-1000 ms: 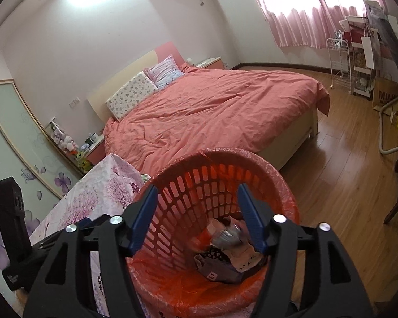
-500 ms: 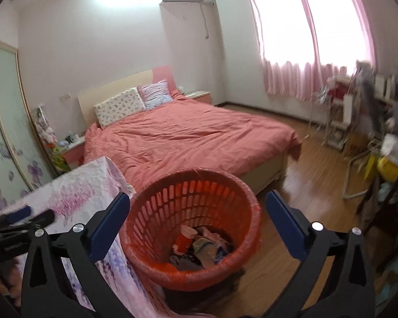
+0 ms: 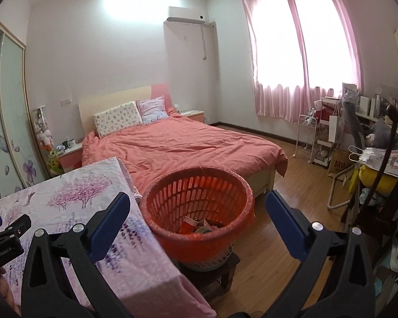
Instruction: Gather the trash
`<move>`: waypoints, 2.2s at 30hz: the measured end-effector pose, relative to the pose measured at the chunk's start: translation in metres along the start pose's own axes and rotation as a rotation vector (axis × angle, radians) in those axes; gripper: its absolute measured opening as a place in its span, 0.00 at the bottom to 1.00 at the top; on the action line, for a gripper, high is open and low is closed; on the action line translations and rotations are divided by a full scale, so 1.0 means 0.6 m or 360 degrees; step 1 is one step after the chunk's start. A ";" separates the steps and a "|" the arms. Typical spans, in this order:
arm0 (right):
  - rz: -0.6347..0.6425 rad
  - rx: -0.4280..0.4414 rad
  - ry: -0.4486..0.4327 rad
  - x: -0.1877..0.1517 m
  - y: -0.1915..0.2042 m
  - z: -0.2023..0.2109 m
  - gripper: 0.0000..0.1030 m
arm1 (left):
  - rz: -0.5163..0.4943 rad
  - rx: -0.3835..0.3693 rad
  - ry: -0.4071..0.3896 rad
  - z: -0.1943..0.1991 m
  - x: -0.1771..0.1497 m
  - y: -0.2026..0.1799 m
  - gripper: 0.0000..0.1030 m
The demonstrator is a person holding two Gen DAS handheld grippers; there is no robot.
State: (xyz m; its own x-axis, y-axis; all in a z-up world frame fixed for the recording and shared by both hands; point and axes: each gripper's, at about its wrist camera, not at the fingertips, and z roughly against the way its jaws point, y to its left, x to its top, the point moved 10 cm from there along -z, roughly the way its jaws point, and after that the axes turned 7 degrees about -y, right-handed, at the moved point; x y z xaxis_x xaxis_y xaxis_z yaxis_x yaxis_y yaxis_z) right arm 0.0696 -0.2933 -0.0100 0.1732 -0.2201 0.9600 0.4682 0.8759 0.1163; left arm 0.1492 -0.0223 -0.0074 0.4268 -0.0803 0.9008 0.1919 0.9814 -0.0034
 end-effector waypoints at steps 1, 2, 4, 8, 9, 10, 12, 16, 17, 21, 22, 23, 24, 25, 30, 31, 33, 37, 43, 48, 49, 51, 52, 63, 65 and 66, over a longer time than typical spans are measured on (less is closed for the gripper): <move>0.0013 -0.0008 -0.0014 -0.002 0.003 0.007 0.98 | 0.0014 0.0020 -0.0011 0.008 -0.005 0.007 0.96; 0.0023 -0.0012 -0.0021 -0.006 0.007 0.010 0.98 | 0.0029 0.0052 -0.0027 0.020 -0.012 0.017 0.96; 0.0051 -0.0028 -0.0027 -0.015 0.012 0.018 0.98 | 0.0041 0.0087 -0.0047 0.033 -0.021 0.026 0.96; 0.0063 -0.0022 0.0003 -0.028 0.020 0.029 0.98 | 0.0035 0.0126 -0.0085 0.059 -0.033 0.034 0.96; 0.0084 -0.0026 -0.0003 -0.029 0.023 0.032 0.98 | 0.0030 0.0140 -0.0098 0.066 -0.035 0.036 0.96; 0.0093 -0.0029 -0.0009 -0.031 0.026 0.037 0.98 | 0.0030 0.0145 -0.0103 0.073 -0.038 0.037 0.96; 0.0114 -0.0030 -0.0022 -0.034 0.032 0.047 0.98 | 0.0038 0.0139 -0.0102 0.081 -0.045 0.039 0.96; 0.0137 -0.0021 -0.0014 -0.042 0.043 0.055 0.98 | 0.0065 0.0135 -0.0071 0.088 -0.062 0.042 0.96; 0.0144 -0.0009 0.0003 -0.048 0.046 0.056 0.98 | 0.0070 0.0137 -0.0062 0.088 -0.065 0.043 0.96; 0.0156 -0.0003 0.0048 -0.061 0.048 0.056 0.98 | 0.0102 0.0147 -0.0024 0.086 -0.084 0.051 0.96; 0.0158 -0.0004 0.0058 -0.065 0.050 0.057 0.98 | 0.0110 0.0152 -0.0017 0.086 -0.088 0.053 0.96; 0.0158 -0.0005 0.0069 -0.067 0.049 0.056 0.98 | 0.0115 0.0158 -0.0011 0.087 -0.092 0.056 0.96; 0.0156 -0.0004 0.0082 -0.071 0.049 0.056 0.98 | 0.0118 0.0162 -0.0007 0.087 -0.095 0.057 0.96; 0.0155 -0.0002 0.0088 -0.074 0.050 0.057 0.98 | 0.0121 0.0168 -0.0001 0.086 -0.097 0.059 0.96; 0.0146 -0.0007 0.0134 -0.086 0.052 0.055 0.98 | 0.0137 0.0179 0.0030 0.082 -0.109 0.065 0.96; 0.0146 -0.0008 0.0141 -0.088 0.052 0.055 0.98 | 0.0139 0.0179 0.0036 0.081 -0.111 0.065 0.96; 0.0148 -0.0013 0.0150 -0.092 0.051 0.055 0.98 | 0.0143 0.0179 0.0045 0.079 -0.113 0.065 0.96; 0.0150 -0.0018 0.0159 -0.095 0.053 0.055 0.98 | 0.0147 0.0176 0.0052 0.078 -0.115 0.064 0.96; 0.0151 -0.0017 0.0177 -0.099 0.050 0.051 0.98 | 0.0145 0.0173 0.0053 0.078 -0.116 0.061 0.96; 0.0150 -0.0016 0.0199 -0.105 0.048 0.050 0.98 | 0.0141 0.0175 0.0065 0.078 -0.119 0.057 0.96; 0.0151 -0.0017 0.0200 -0.105 0.048 0.050 0.98 | 0.0140 0.0177 0.0069 0.078 -0.120 0.057 0.96; 0.0151 -0.0019 0.0200 -0.105 0.047 0.051 0.98 | 0.0141 0.0184 0.0073 0.078 -0.121 0.057 0.96; 0.0151 -0.0022 0.0200 -0.105 0.046 0.051 0.98 | 0.0139 0.0191 0.0075 0.078 -0.121 0.057 0.96; 0.0146 -0.0050 0.0168 -0.097 0.042 0.056 0.98 | 0.0094 0.0268 0.0061 0.087 -0.114 0.053 0.96; 0.0144 -0.0051 0.0158 -0.093 0.041 0.059 0.98 | 0.0085 0.0266 0.0041 0.092 -0.109 0.050 0.96; 0.0143 -0.0049 0.0155 -0.092 0.041 0.060 0.98 | 0.0085 0.0262 0.0036 0.095 -0.107 0.048 0.96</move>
State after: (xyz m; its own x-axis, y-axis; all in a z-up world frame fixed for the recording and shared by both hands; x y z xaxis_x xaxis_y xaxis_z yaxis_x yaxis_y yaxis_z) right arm 0.0402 -0.2438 -0.0508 0.2984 -0.1836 0.9366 0.4734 0.8806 0.0218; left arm 0.0770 0.0209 -0.0408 0.4526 -0.0293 0.8912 0.0217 0.9995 0.0218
